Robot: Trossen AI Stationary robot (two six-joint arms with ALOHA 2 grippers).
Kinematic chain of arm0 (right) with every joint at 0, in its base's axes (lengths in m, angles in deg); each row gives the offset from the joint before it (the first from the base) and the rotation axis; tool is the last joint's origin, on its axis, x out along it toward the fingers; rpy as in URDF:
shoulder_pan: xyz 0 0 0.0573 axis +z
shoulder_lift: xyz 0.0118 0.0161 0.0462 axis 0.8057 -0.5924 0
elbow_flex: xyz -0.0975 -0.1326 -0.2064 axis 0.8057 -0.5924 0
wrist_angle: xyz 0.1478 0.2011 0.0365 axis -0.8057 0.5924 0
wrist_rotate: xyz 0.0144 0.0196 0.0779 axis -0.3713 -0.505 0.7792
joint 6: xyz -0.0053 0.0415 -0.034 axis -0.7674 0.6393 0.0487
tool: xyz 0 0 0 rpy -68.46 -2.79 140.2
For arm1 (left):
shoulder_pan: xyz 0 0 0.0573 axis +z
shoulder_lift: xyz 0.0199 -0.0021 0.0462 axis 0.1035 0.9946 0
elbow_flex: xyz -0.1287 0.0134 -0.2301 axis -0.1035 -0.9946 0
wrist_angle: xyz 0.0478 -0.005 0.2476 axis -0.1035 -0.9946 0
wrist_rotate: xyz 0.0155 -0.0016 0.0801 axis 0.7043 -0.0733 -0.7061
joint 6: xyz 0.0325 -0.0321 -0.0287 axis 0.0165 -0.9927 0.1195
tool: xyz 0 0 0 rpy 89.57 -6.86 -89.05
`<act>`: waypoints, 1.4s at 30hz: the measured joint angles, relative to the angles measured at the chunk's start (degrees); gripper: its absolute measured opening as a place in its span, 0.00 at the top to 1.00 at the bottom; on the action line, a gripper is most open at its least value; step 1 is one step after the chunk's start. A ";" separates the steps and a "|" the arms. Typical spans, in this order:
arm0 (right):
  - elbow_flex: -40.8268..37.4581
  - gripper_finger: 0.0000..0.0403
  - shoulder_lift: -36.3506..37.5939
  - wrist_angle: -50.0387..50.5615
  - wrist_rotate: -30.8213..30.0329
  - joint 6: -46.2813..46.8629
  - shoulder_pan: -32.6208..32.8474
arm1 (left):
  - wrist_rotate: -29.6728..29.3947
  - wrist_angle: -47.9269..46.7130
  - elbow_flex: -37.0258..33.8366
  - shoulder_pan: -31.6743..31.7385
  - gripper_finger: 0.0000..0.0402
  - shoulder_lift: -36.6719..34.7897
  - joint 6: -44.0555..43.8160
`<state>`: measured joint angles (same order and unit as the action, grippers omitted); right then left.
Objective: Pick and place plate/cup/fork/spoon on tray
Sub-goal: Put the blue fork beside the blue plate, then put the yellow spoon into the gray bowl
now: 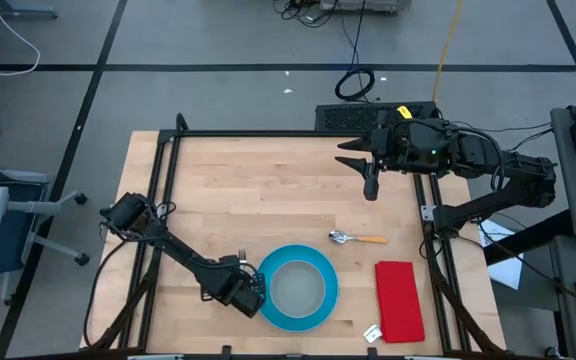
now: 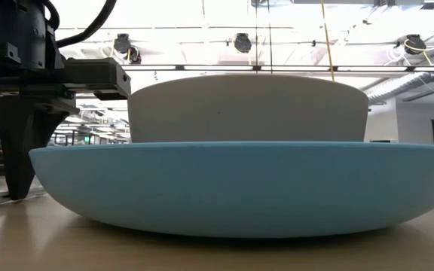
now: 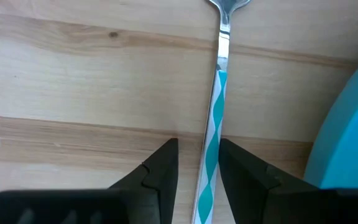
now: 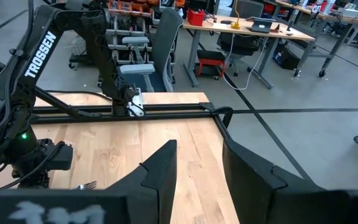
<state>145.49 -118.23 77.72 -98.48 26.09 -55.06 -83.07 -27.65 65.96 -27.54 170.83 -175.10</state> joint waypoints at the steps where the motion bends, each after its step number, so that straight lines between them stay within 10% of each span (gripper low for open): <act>1: 0.00 0.70 -0.01 -0.01 -0.01 0.00 0.00 | 0.00 0.01 0.00 0.01 0.70 0.00 0.00; 17: 0.00 0.70 -0.02 -0.64 1.17 1.47 0.00 | -0.52 -9.31 7.22 -0.02 0.70 0.00 0.93; 34: -0.01 0.70 -0.02 -0.63 2.87 0.56 0.00 | -2.82 -36.21 31.41 0.02 0.70 0.00 3.42; 42: -0.02 0.70 -0.02 -1.20 2.65 -8.34 0.00 | -19.32 -42.01 43.27 -0.32 0.70 -3.35 17.58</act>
<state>145.47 -118.25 76.53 -95.83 17.75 -55.06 -102.39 -69.66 109.22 -27.86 167.48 -157.53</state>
